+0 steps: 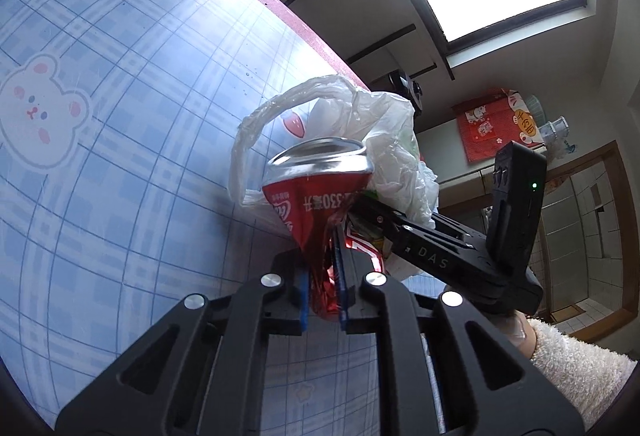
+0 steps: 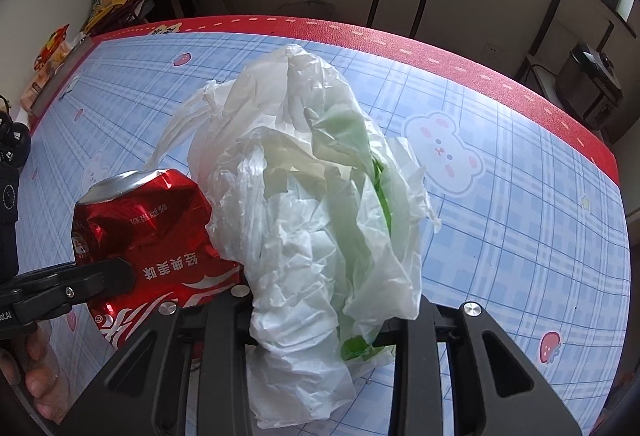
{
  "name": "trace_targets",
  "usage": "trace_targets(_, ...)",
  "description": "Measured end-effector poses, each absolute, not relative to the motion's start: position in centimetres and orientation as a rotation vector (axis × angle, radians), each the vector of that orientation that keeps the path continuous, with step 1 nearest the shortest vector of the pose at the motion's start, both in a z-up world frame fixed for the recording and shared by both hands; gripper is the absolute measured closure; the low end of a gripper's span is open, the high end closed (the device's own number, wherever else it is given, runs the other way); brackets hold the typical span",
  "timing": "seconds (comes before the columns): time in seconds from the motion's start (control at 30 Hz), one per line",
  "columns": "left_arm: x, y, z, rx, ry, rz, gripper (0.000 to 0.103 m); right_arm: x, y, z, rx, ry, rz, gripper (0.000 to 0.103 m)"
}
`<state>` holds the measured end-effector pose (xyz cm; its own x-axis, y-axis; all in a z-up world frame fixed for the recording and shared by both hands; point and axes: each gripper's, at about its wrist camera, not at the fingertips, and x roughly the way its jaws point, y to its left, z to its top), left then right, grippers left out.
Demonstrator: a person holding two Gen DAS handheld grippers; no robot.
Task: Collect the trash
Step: 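Carry the red can and white bag over the terracotta bin with both tools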
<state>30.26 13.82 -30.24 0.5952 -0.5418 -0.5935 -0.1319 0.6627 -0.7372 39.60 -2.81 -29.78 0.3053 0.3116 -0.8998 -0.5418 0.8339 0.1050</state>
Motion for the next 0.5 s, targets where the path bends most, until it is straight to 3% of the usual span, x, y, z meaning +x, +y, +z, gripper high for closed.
trace_targets(0.5, 23.6, 15.0, -24.7, -0.630, 0.905, -0.065, 0.095, 32.5, -8.8, -24.4, -0.103, 1.040, 0.570, 0.077)
